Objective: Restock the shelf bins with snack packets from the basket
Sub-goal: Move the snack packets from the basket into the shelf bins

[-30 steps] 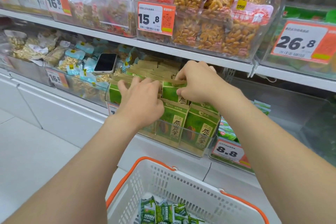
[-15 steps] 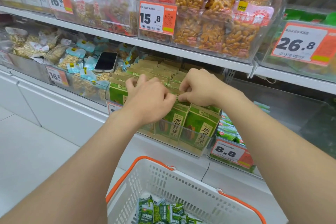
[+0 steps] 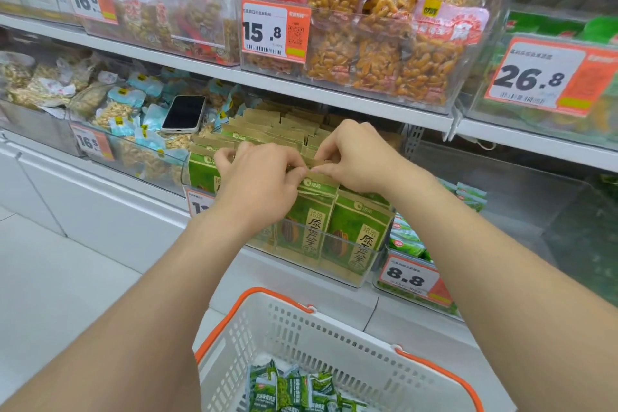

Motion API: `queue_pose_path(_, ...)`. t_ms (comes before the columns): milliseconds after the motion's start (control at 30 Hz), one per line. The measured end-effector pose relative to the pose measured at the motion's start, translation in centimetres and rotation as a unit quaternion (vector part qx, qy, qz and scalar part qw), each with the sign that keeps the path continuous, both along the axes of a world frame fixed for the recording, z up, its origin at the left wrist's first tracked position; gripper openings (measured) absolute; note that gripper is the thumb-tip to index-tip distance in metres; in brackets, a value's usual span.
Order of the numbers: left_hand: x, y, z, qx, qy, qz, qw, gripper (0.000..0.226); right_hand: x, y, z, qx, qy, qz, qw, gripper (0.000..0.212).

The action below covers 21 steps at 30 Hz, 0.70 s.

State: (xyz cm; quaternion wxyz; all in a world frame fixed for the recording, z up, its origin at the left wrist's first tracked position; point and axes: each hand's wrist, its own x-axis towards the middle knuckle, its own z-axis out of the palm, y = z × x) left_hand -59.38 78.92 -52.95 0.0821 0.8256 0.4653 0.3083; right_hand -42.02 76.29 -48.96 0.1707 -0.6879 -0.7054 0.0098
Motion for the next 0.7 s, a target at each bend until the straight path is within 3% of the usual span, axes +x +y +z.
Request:
queue_pose_path(67,-0.4,0.0,0.1,-0.007,-0.026,-0.008,1.000,0.008,0.4,-0.2,0.3,-0.020,0.012,0.016,1.000,0.012)
queue_pose_path(200,-0.8,-0.8,0.2,0.009,-0.012,-0.061,0.998,0.036,1.1,-0.3,1.1,0.023,0.106,0.011,0.994,0.024)
queue_pose_path(267,-0.9,-1.4,0.2,0.043,0.014,-0.109,0.993,0.053,1.2,-0.1,0.9,0.049,0.071,0.001,0.996,0.017)
queue_pose_path(367,-0.9,-1.4,0.2,0.033,0.100,-0.126,0.986,0.071,1.3,0.0,0.8,0.006,-0.033,0.012,0.999,0.013)
queue_pose_path(467,-1.0,-0.9,0.1,0.040,0.142,-0.113,0.983,0.068,1.4,0.6,0.4,-0.003,-0.041,0.009,0.999,0.012)
queue_pose_path(700,-0.7,-0.3,0.1,0.063,0.161,-0.099,0.980,0.057,1.5,1.7,-0.7,0.075,0.007,-0.029,0.997,0.007)
